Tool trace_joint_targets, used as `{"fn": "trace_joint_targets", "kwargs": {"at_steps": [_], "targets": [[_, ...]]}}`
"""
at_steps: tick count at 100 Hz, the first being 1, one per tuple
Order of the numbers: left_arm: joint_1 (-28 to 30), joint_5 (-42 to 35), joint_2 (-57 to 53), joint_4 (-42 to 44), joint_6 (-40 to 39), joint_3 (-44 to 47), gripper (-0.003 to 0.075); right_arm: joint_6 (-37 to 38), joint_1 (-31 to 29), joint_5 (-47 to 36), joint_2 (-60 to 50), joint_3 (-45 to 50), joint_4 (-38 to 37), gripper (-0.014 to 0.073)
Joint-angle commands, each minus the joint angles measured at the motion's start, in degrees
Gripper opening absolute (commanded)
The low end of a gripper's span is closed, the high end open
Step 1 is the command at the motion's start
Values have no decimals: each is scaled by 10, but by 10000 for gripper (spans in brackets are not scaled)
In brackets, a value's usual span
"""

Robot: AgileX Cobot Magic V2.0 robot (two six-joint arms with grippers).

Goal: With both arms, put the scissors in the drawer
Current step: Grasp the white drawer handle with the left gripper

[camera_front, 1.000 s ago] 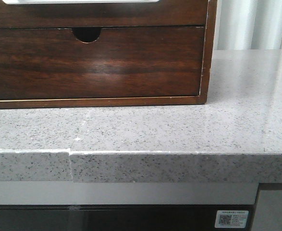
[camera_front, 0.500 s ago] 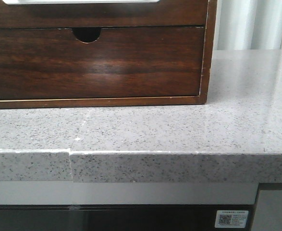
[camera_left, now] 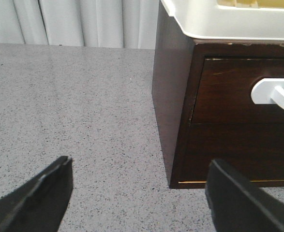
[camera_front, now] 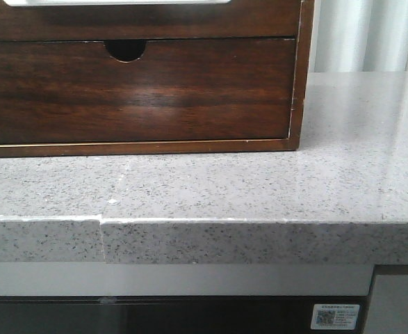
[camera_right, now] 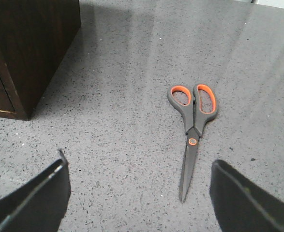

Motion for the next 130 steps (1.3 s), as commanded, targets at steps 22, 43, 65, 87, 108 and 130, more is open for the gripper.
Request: {"fn": "trace_joint_targets", "kwargs": {"at_steps": [22, 43, 65, 87, 108, 130], "targets": [[-1, -47, 9, -5, -6, -22, 564, -1, -3, -55, 6, -22, -2, 550], [-1, -47, 9, -8, -6, -22, 564, 6, -11, -14, 24, -22, -10, 550], [-1, -48, 11, -13, -6, -22, 564, 30, -53, 7, 83, -28, -28, 550], [-1, -48, 38, -132, -6, -22, 564, 30, -79, 13, 107, -43, -22, 550], [-2, -50, 100, -327, -2, -22, 564, 30, -79, 12, 107, -43, -25, 550], [-17, -70, 178, -592, 159, -22, 564, 30, -79, 12, 107, -43, -25, 550]]}}
